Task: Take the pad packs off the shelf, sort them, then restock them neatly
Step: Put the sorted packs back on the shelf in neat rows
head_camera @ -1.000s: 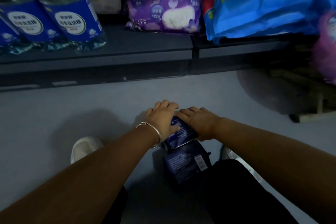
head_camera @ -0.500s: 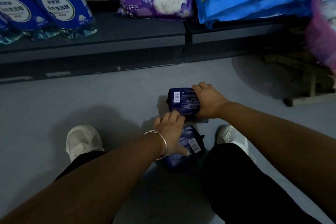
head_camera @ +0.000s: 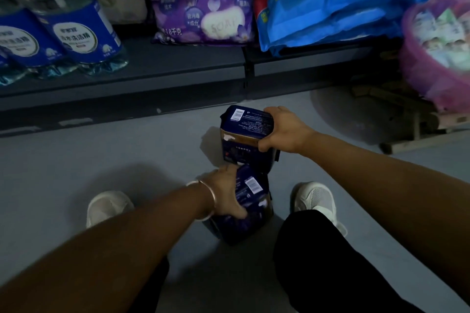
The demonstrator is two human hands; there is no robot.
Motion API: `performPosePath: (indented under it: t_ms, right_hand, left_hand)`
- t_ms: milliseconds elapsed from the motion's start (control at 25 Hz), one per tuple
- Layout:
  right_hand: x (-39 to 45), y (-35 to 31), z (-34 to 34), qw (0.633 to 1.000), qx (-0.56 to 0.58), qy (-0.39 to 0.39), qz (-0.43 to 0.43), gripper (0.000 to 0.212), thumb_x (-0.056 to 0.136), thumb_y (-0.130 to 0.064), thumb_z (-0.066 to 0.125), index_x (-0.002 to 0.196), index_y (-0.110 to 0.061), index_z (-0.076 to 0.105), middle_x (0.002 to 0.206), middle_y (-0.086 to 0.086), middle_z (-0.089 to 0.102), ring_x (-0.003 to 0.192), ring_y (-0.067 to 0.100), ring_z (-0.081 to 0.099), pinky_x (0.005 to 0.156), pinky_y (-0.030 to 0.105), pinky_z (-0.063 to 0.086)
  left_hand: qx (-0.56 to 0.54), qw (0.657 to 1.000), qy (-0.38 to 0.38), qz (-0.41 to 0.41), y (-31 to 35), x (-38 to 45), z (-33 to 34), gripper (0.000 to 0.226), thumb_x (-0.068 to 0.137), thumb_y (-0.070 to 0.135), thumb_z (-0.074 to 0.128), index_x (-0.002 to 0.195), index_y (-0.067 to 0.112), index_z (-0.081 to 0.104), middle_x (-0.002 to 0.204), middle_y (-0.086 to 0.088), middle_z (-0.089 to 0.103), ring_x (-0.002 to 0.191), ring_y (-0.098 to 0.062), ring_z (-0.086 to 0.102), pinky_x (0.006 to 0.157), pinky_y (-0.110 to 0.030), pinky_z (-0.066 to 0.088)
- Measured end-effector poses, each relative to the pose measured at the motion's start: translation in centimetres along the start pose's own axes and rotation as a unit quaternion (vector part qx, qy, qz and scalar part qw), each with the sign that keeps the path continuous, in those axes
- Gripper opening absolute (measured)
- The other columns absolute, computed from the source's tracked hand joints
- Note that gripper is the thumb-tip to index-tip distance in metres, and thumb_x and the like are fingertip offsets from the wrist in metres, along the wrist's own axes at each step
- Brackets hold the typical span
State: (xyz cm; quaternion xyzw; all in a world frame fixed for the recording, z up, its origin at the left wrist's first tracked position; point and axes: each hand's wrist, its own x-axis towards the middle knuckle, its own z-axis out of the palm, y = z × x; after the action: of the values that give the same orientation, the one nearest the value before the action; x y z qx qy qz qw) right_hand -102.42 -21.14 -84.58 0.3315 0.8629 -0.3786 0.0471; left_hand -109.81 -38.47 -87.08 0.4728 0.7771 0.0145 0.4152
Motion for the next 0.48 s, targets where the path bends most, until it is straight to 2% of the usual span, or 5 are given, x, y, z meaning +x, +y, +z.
performPosePath:
  t_ms: [120,200,320,480]
  right_hand:
    - [-0.1,-2.4,-2.6,0.998,0.061,0.029,-0.012,0.071,0.061,-0.010,0.081,0.125,-0.010,0.051,0.119,0.006,0.051,0.106,0.021,0.054,0.084,0.030,0.049]
    - [-0.3,-4.6,-4.8,0.994,0.098,0.041,-0.025,0.077,0.065,-0.007,0.079,0.134,-0.008,0.045,0.122,0.007,0.054,0.110,0.021,0.054,0.090,0.029,0.049]
    - [-0.5,-8.1,-8.1,0.985,0.156,0.051,-0.048,0.080,0.069,-0.006,0.076,0.139,-0.010,0.039,0.121,0.006,0.056,0.110,0.019,0.055,0.090,0.026,0.048]
    - [-0.5,-13.0,-12.9,0.974,0.186,0.078,-0.100,0.071,0.070,-0.006,0.077,0.134,-0.008,0.046,0.115,0.006,0.060,0.105,0.019,0.059,0.086,0.025,0.052]
  left_hand:
    - [-0.044,0.998,-0.052,0.007,-0.3,-2.1,-5.7,0.083,0.066,0.020,0.081,0.134,0.018,0.033,0.121,-0.001,0.054,0.109,-0.017,0.056,0.089,-0.030,0.051]
    - [-0.059,0.996,-0.066,0.008,-0.4,-3.9,-9.4,0.081,0.067,0.017,0.080,0.133,0.021,0.034,0.114,0.002,0.058,0.103,-0.014,0.059,0.083,-0.028,0.055]
    - [-0.068,0.996,-0.052,0.017,0.1,-6.8,-14.3,0.078,0.068,0.015,0.080,0.133,0.023,0.036,0.111,0.002,0.062,0.099,-0.013,0.063,0.078,-0.027,0.057]
    - [-0.068,0.997,-0.026,0.025,1.8,-10.7,-21.0,0.071,0.070,0.013,0.079,0.129,0.025,0.041,0.109,0.003,0.063,0.094,-0.011,0.065,0.067,-0.020,0.056]
